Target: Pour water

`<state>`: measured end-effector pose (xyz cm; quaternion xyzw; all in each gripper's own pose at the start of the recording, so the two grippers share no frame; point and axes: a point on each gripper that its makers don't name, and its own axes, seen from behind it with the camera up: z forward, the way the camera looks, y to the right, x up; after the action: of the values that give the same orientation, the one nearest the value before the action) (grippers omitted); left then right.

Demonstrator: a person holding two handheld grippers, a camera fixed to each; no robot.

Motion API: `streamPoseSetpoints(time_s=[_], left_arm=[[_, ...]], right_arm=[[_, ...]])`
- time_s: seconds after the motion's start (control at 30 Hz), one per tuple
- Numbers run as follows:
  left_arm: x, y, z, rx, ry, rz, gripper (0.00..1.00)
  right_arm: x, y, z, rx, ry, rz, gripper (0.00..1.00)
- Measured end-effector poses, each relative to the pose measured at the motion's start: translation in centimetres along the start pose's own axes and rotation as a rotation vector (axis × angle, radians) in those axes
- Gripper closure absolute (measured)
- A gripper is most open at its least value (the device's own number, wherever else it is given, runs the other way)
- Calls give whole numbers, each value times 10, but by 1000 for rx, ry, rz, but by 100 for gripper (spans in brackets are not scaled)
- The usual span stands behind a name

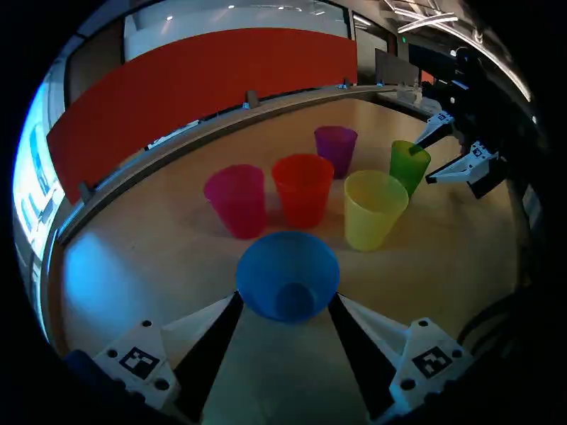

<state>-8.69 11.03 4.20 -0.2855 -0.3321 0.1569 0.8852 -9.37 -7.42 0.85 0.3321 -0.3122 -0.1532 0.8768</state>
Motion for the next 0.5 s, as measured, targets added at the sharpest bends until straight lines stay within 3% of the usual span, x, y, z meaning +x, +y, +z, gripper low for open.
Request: streamPoseSetpoints(time_s=[0.5], left_arm=[[-20,-15,-37,75,-1,-40,12]], right_arm=[[-4,8,-34,-53,23,27,0]])
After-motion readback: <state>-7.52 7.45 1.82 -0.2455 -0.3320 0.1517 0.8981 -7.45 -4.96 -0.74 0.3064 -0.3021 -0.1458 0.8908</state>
